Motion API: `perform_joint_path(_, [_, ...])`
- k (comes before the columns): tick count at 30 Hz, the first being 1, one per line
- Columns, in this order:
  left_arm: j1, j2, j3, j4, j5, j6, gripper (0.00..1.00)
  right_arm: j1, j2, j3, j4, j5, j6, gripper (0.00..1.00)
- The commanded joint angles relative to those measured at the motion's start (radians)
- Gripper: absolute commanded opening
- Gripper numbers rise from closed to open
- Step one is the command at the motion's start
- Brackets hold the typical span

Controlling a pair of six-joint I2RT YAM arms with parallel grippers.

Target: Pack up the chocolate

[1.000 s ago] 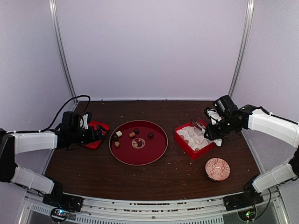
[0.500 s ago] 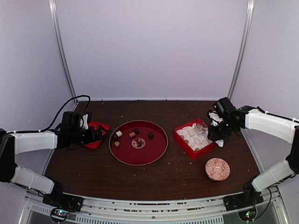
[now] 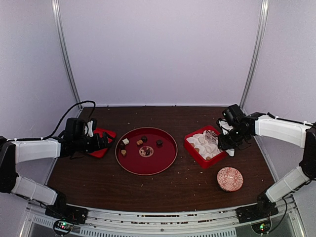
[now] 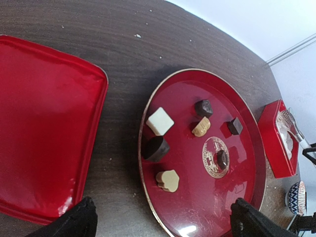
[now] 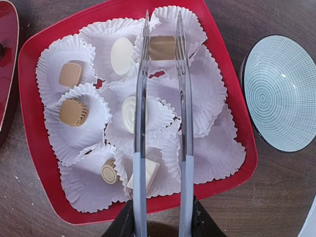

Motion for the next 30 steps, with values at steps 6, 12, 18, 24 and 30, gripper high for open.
perform_joint_path(6, [-0.006,-0.003,0.026,0.022,-0.008,0.006,0.96,-0.008,0.000,0.052,0.021,0.019,-0.010,0.36])
perform_joint_path(12, [-0.006,-0.005,0.024,0.021,-0.009,0.007,0.96,-0.009,-0.030,0.074,0.009,-0.005,-0.017,0.36])
perform_joint_path(18, [-0.006,-0.004,0.021,0.024,-0.006,0.006,0.96,0.005,-0.067,0.102,0.036,-0.113,-0.016,0.36])
perform_joint_path(24, [-0.008,0.002,0.019,0.034,-0.003,-0.001,0.96,0.114,-0.027,0.182,0.057,-0.147,-0.006,0.36])
perform_joint_path(30, [-0.012,0.000,0.019,0.031,-0.007,0.000,0.96,0.243,0.110,0.312,0.062,-0.145,-0.003,0.36])
